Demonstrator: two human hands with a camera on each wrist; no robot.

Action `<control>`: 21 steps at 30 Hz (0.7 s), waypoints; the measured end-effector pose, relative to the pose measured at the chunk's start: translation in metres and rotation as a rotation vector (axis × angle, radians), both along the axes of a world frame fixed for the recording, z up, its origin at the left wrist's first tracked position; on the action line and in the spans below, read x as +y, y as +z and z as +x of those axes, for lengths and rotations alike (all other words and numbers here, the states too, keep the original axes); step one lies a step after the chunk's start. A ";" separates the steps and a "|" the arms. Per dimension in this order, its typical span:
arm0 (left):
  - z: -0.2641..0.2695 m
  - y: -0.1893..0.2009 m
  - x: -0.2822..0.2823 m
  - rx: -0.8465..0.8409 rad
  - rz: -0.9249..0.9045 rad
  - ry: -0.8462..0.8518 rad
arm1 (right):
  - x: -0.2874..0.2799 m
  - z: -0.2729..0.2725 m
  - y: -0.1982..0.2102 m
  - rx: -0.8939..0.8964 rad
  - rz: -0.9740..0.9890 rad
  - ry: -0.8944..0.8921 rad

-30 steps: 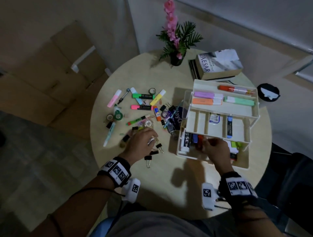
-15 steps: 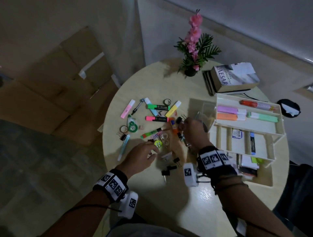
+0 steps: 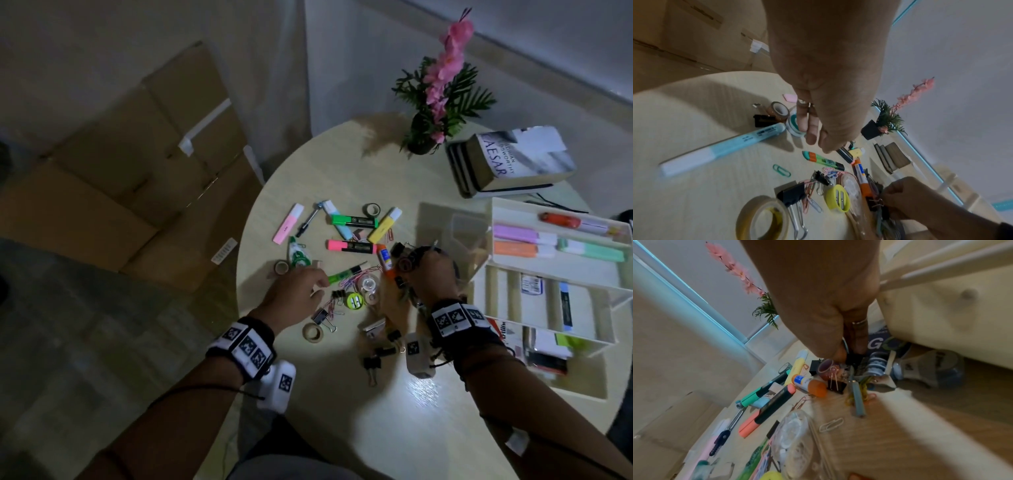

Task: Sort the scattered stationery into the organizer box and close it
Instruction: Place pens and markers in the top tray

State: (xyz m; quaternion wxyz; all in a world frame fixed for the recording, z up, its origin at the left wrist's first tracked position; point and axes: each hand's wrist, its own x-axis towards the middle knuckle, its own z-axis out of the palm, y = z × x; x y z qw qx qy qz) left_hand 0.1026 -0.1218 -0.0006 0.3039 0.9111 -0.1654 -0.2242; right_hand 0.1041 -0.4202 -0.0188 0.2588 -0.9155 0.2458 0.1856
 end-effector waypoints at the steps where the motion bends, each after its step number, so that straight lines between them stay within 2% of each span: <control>1: 0.006 -0.001 -0.004 -0.028 0.040 -0.008 | -0.001 0.001 0.000 0.001 -0.005 -0.021; 5: 0.021 -0.010 -0.025 -0.120 0.160 -0.026 | -0.007 0.009 -0.021 -0.033 -0.083 -0.100; 9: 0.021 -0.018 -0.041 -0.199 0.309 -0.141 | 0.003 0.012 -0.004 -0.062 -0.113 -0.168; 12: 0.023 -0.019 -0.044 -0.223 0.351 -0.145 | 0.009 0.006 0.004 -0.146 -0.031 -0.204; 16: 0.031 -0.015 -0.045 -0.167 0.329 -0.141 | 0.015 -0.011 0.026 -0.348 0.146 -0.278; 21: 0.039 -0.012 -0.045 -0.016 0.241 -0.032 | 0.003 -0.037 0.061 -0.527 0.208 -0.199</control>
